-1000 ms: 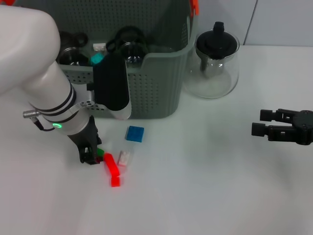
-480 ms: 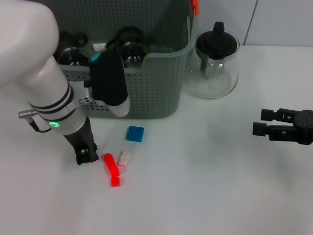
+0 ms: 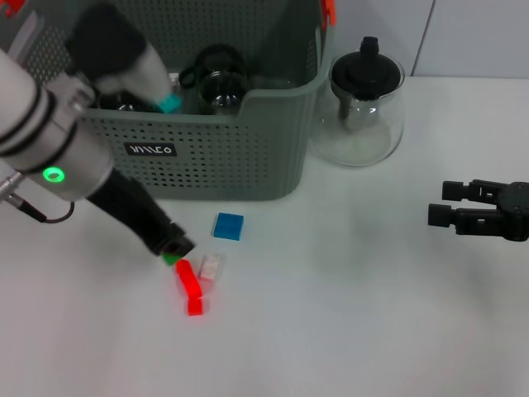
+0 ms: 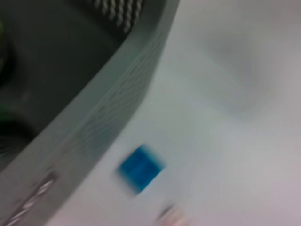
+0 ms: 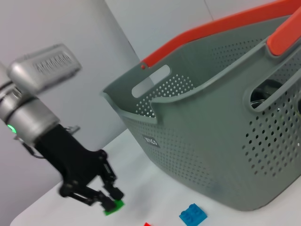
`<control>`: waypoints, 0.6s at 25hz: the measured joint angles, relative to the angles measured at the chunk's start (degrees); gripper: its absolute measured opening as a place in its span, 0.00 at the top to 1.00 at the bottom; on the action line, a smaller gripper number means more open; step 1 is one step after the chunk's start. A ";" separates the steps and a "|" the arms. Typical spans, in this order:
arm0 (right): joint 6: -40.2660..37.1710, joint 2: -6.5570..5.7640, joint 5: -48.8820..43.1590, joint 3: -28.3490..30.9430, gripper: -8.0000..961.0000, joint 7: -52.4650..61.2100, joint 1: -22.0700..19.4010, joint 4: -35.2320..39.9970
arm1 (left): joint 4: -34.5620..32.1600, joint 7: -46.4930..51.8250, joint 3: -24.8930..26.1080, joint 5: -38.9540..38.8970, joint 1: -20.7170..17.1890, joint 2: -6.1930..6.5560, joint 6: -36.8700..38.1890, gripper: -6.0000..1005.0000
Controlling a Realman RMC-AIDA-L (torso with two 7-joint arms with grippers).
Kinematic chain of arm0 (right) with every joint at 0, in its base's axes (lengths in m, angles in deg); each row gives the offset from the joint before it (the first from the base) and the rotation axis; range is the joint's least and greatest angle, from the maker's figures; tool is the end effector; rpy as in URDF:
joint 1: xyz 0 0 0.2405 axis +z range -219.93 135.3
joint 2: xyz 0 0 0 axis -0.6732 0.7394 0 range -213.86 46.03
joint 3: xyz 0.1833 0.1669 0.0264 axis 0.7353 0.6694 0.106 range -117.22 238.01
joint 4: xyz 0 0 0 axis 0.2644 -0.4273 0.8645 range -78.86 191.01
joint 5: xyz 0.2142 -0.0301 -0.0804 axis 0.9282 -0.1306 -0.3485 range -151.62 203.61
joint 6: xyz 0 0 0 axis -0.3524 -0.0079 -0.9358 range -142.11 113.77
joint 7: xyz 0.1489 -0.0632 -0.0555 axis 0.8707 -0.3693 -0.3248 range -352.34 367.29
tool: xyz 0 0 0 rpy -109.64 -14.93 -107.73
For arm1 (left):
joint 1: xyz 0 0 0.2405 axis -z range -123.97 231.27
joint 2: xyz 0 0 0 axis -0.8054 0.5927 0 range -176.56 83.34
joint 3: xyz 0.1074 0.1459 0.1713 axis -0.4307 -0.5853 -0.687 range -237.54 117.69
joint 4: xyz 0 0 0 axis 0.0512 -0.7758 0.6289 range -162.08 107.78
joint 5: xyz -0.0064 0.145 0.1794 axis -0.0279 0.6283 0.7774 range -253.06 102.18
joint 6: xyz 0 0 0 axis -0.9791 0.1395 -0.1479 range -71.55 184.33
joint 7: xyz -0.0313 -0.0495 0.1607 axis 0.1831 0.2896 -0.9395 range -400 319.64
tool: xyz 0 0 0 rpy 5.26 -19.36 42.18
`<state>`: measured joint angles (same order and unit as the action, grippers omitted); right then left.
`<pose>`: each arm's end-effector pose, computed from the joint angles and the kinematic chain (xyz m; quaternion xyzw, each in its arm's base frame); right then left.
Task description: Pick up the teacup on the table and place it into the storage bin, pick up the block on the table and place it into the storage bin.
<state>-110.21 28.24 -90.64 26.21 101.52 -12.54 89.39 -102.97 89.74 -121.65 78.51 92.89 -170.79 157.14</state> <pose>0.2861 0.3431 0.0253 -0.8960 0.3506 0.2575 0.0892 -0.1796 0.3690 -0.0019 -0.9384 -0.2864 0.1609 0.1075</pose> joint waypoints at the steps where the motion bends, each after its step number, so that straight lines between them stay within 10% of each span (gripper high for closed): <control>1: -0.02 -0.01 0.00 0.01 0.02 0.00 0.06 0.07 | -0.16 0.39 3.82 -3.29 0.73 0.17 2.89 0.80; 8: -0.37 -0.11 0.00 0.00 0.02 -0.03 0.18 0.42 | 2.70 2.09 24.39 -27.12 7.60 3.19 12.34 0.79; 15: -0.44 -0.15 0.00 0.00 0.02 -0.19 0.30 0.57 | 10.61 3.78 19.40 -26.84 10.75 9.57 -11.86 0.78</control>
<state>-110.65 28.09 -90.64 26.21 101.33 -12.24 89.96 -92.36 93.52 -102.25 51.67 103.64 -161.22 145.28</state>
